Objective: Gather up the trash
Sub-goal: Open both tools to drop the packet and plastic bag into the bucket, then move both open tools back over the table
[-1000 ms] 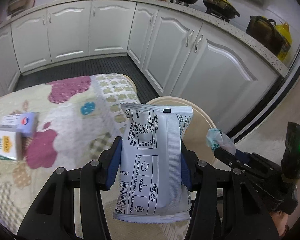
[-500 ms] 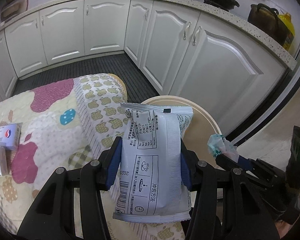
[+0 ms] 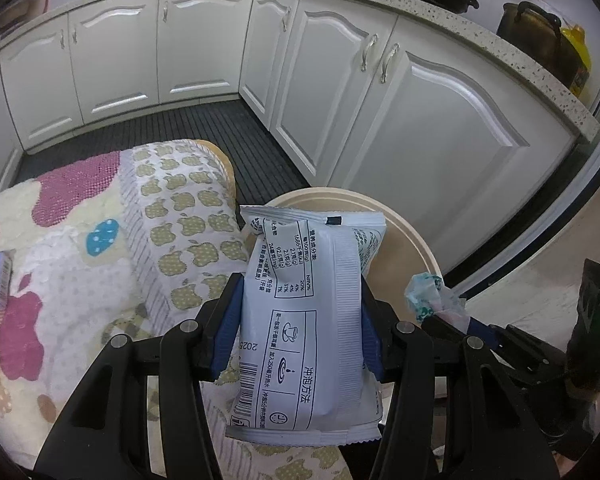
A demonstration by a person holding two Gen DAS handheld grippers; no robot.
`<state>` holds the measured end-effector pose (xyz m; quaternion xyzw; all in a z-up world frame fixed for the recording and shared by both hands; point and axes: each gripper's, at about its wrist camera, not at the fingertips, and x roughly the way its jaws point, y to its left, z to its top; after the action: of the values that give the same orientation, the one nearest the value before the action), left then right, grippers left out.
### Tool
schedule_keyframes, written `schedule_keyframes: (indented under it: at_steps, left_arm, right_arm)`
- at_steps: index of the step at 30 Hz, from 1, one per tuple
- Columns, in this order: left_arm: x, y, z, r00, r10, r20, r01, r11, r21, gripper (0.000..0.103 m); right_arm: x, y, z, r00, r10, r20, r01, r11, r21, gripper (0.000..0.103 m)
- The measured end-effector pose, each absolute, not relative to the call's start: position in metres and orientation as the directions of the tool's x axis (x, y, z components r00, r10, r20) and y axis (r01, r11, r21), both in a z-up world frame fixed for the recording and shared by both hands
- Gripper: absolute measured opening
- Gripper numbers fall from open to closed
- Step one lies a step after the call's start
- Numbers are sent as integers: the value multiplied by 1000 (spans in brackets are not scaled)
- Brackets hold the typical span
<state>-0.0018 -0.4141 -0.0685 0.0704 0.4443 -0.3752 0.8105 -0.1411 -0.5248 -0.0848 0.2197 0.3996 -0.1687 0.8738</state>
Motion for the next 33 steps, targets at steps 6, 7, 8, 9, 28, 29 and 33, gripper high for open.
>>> schedule_keyframes:
  at_steps: [6,7,8,9,28,29,33]
  left_arm:
    - [-2,-418,-72,306,-555,-773,675,699,-235,56]
    - [-2,-419,-72,306,-556,-773,677,698,-234,59]
    - [-3,-419,-72,310,-555,-772,677,699,-231,62]
    - [-4,-418,-72,311,-555,-771,678,699,-229,62]
    - [-13,-377,-55,388,-524,-759,650,739,-178,65]
    - [-13,-372,-54,396,-518,-758,646,744,-171,65]
    - [-9,-355,-52,405,-509,-759,627,759,-174,65]
  right_arm:
    - [-138,-528,-89,611,-119,-783,482,841,248,30]
    - [-137,-529,-90,608,-118,-785,485,838,249,32]
    - [-137,-529,-90,608,-117,-785,488,836,253,38]
    - [-137,-530,-90,610,-117,-784,491,832,258,44]
    - [-147,-497,-74,628,-88,-774,445,856,264,47]
    - [-146,-493,-71,632,-85,-771,437,860,263,47]
    - [-142,-479,-64,644,-74,-762,407,876,259,47]
